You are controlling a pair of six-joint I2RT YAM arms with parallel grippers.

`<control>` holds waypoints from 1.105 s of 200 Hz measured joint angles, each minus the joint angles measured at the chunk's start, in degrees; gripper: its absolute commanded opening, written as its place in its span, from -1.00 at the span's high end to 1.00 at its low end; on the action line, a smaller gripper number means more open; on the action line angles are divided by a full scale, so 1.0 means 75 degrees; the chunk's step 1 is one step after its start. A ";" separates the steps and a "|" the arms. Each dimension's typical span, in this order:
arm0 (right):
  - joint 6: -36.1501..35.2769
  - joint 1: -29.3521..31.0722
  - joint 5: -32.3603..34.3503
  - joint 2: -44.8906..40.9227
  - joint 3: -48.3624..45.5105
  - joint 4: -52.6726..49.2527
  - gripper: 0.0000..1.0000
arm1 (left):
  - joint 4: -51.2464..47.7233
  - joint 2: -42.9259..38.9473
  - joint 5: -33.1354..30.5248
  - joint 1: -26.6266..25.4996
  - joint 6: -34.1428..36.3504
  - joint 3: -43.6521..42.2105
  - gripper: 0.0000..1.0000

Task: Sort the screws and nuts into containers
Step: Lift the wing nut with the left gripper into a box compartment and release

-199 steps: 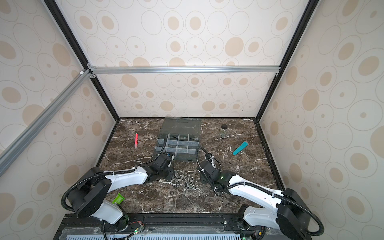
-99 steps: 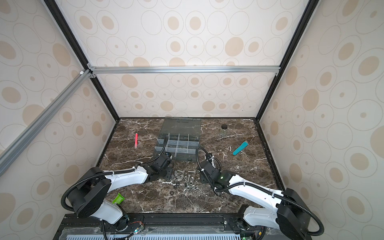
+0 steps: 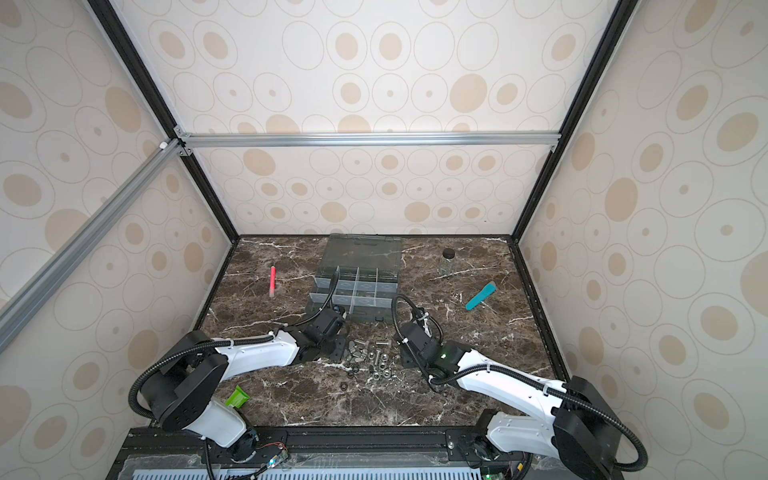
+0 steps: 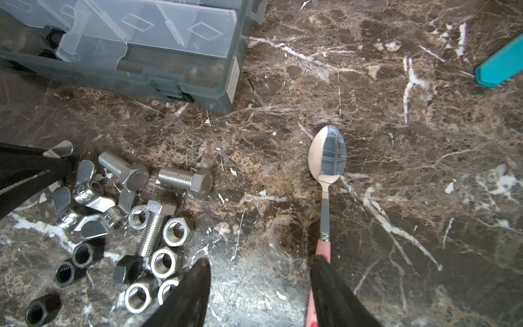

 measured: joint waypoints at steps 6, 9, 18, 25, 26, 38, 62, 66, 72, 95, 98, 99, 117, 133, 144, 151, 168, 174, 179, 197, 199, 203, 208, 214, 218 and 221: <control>0.0003 0.0000 0.0000 0.0000 0.0000 0.0000 -0.20 | 0.0000 0.0000 -0.0003 0.0000 0.0000 0.0000 0.71; 0.0003 0.0000 0.0003 0.0000 0.0000 0.0000 -0.20 | -0.0003 0.0000 -0.0003 0.0000 0.0000 0.0000 0.72; 0.0003 0.0000 0.0003 0.0000 -0.0003 0.0000 -0.20 | -0.0003 0.0000 -0.0006 0.0000 0.0000 0.0000 0.73; 0.0003 0.0000 0.0003 0.0000 -0.0003 0.0000 -0.20 | -0.0006 0.0000 -0.0006 0.0000 0.0003 0.0000 0.74; 0.0003 0.0000 0.0003 0.0000 -0.0003 0.0000 -0.20 | -0.0006 0.0000 -0.0006 0.0000 0.0000 0.0000 0.74; 0.0003 0.0000 0.0003 0.0000 -0.0003 0.0000 -0.20 | -0.0009 -0.0006 0.0000 0.0000 0.0000 0.0003 0.75; 0.0006 0.0000 0.0026 0.0000 -0.0003 0.0000 -0.20 | -0.0108 -0.0082 0.0047 0.0000 0.0003 0.0052 0.75; 0.0006 0.0000 0.0032 -0.0003 -0.0003 0.0000 -0.20 | -0.0143 -0.0102 0.0064 0.0000 0.0003 0.0099 0.75; 0.0006 0.0000 0.0041 -0.0003 -0.0006 -0.0003 -0.20 | -0.0192 -0.0137 0.0079 0.0000 0.0015 0.0184 0.75; 0.0012 0.0000 0.0093 -0.0041 -0.0047 -0.0006 -0.20 | -0.0277 -0.0251 0.0131 0.0000 0.0082 0.0781 0.74; 0.0012 0.0000 0.0096 -0.0050 -0.0050 -0.0012 -0.20 | -0.0280 -0.0256 0.0131 0.0000 0.0087 0.0886 0.74; 0.0012 0.0000 0.0099 -0.0052 -0.0052 -0.0012 -0.20 | -0.0280 -0.0259 0.0134 0.0000 0.0087 0.0909 0.74; 0.0023 0.0000 0.0137 -0.0108 -0.0085 -0.0009 -0.20 | -0.0204 -0.0256 0.0178 0.0006 0.0125 0.1507 0.74; 0.0032 0.0000 0.0149 -0.0152 -0.0090 -0.0015 -0.20 | -0.0090 -0.0169 0.0227 0.0023 0.0184 0.1955 0.74; 0.0032 0.0000 0.0152 -0.0169 -0.0093 -0.0017 -0.20 | -0.0055 -0.0006 0.0268 0.0041 0.0236 0.2264 0.74; 0.0032 0.0000 0.0154 -0.0187 -0.0093 -0.0017 -0.20 | -0.0038 0.0175 0.0300 0.0064 0.0283 0.2468 0.74; 0.0035 0.0000 0.0166 -0.0239 -0.0093 -0.0026 -0.20 | -0.0041 0.0743 0.0344 0.0128 0.0393 0.2990 0.74; 0.0038 0.0000 0.0172 -0.0265 -0.0093 -0.0032 -0.20 | -0.0055 0.0953 0.0361 0.0140 0.0434 0.3156 0.74; 0.0041 0.0000 0.0175 -0.0283 -0.0096 -0.0035 -0.20 | -0.0067 0.1122 0.0373 0.0154 0.0472 0.3284 0.73; 0.0076 0.0000 0.0189 -0.0391 -0.0149 -0.0061 -0.20 | -0.0096 0.1530 0.0455 0.0198 0.0571 0.3552 0.72; 0.0087 0.0000 0.0198 -0.0408 -0.0157 -0.0070 -0.20 | -0.0096 0.1574 0.0463 0.0204 0.0574 0.3573 0.71; 0.0099 0.0000 0.0201 -0.0434 -0.0172 -0.0079 -0.20 | -0.0111 0.1614 0.0475 0.0210 0.0592 0.3596 0.71; 0.0117 0.0000 0.0210 -0.0478 -0.0192 -0.0102 -0.20 | -0.0119 0.1673 0.0498 0.0221 0.0603 0.3622 0.70; 0.0131 0.0000 0.0224 -0.0530 -0.0219 -0.0125 -0.20 | -0.0122 0.1711 0.0504 0.0230 0.0618 0.3631 0.68; 0.0143 0.0000 0.0236 -0.0562 -0.0233 -0.0137 -0.20 | -0.0125 0.1728 0.0522 0.0239 0.0621 0.3631 0.67; 0.0154 0.0000 0.0248 -0.0586 -0.0245 -0.0149 -0.20 | -0.0131 0.1740 0.0525 0.0245 0.0624 0.3631 0.66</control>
